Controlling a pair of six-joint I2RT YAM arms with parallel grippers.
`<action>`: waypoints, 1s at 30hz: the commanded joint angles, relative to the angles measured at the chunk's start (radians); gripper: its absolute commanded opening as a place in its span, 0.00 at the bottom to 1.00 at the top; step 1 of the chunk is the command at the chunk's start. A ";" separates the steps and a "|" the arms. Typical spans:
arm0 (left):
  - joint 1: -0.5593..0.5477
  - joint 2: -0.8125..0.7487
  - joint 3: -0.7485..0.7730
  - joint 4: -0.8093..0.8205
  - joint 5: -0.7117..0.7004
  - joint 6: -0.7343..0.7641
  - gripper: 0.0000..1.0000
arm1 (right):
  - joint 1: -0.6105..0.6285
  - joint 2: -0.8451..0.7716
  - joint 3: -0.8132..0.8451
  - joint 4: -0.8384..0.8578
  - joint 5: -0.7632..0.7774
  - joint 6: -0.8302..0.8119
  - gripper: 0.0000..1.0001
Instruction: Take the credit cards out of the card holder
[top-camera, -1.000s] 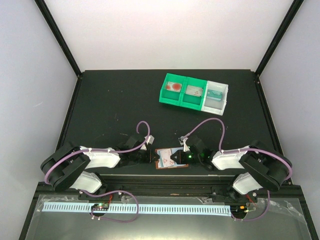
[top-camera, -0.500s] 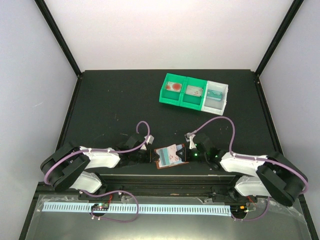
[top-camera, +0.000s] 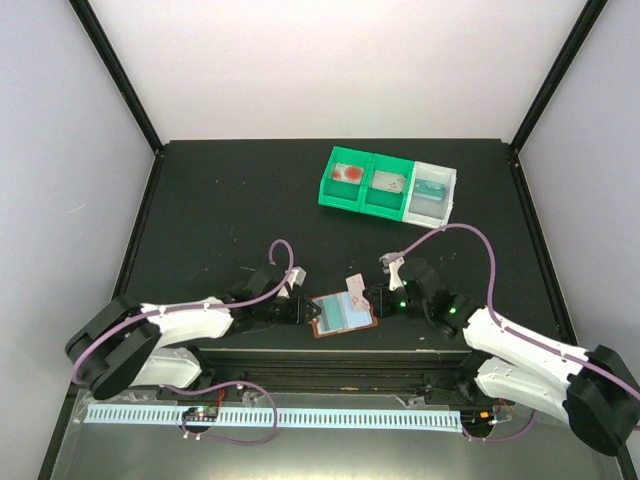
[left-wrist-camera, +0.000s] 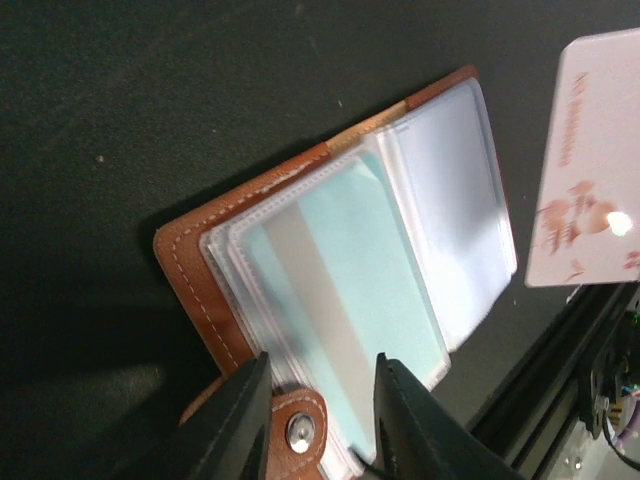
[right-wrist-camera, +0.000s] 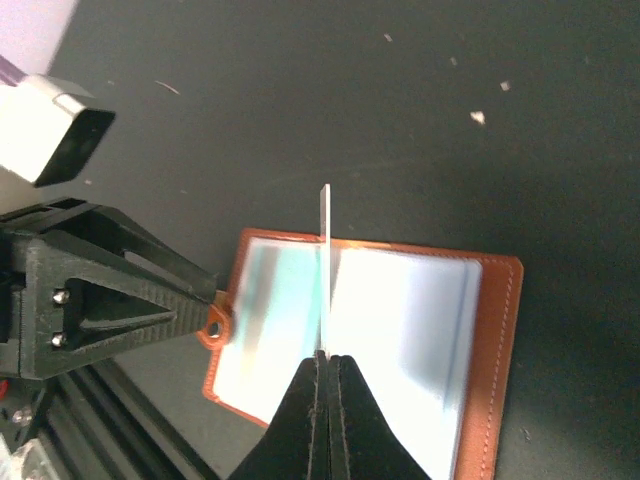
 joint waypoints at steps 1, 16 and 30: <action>0.001 -0.123 0.096 -0.149 0.025 0.097 0.42 | -0.006 -0.088 0.056 -0.100 -0.035 -0.131 0.01; 0.002 -0.663 0.149 -0.328 0.187 0.262 0.74 | -0.005 -0.132 0.150 -0.183 -0.599 -0.244 0.01; 0.001 -0.615 0.109 -0.245 0.480 0.229 0.53 | -0.005 -0.091 0.106 0.053 -0.850 -0.114 0.01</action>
